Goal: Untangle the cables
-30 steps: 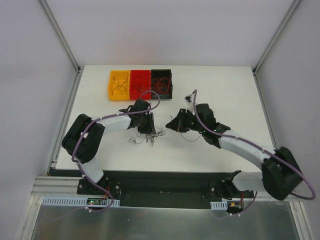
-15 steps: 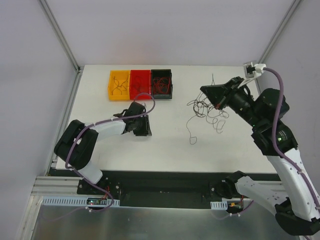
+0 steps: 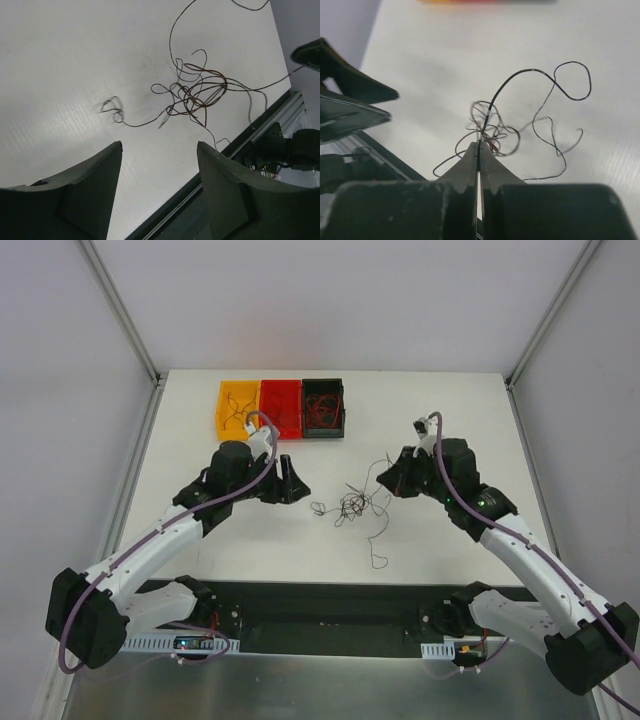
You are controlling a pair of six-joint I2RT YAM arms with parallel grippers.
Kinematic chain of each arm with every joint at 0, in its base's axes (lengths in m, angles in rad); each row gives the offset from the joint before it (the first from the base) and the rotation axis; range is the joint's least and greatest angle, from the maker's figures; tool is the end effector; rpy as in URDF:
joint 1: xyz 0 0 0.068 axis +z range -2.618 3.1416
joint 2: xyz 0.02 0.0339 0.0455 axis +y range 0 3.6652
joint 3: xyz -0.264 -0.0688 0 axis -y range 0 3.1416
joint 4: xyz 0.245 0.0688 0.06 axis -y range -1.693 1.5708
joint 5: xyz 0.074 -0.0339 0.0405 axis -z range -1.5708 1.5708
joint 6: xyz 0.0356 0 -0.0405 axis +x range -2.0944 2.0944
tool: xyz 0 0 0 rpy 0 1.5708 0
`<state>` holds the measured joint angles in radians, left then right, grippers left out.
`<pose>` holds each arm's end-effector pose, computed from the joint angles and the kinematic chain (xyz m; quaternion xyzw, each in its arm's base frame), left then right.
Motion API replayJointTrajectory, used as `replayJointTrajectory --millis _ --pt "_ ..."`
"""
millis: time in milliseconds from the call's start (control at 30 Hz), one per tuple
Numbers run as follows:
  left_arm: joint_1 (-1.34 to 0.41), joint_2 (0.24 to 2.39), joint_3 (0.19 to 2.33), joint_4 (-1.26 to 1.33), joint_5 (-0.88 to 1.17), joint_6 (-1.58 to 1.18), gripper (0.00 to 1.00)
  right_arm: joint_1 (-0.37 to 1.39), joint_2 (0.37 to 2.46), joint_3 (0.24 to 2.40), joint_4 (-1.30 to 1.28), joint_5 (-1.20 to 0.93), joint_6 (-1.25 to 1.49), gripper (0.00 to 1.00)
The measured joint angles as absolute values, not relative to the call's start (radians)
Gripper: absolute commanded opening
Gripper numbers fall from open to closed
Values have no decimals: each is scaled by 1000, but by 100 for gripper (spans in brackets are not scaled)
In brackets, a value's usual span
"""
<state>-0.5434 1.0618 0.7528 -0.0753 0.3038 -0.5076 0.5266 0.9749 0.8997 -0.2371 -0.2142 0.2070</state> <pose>0.2026 -0.1348 0.2862 0.0993 0.8179 -0.3858 0.4151 0.1900 0.1192 0.3400 -0.1900 0.7836 0.2905 0.5152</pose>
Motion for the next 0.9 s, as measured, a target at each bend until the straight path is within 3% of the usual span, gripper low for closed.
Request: replayJointTrajectory --millis 167,433,633,767,900 --pt "-546 1145 753 -44 400 -542 64 523 977 819 -258 -139 178 0" --pt "-690 1435 809 -5 490 -578 54 511 952 819 -263 -55 107 0" --pt "-712 1575 917 19 507 -583 59 508 918 799 -270 -33 87 0" --pt "-728 1658 978 10 458 -564 43 508 909 789 -270 -34 84 0" --pt "-732 1783 1060 -4 437 -561 38 506 902 787 -269 -34 84 0"
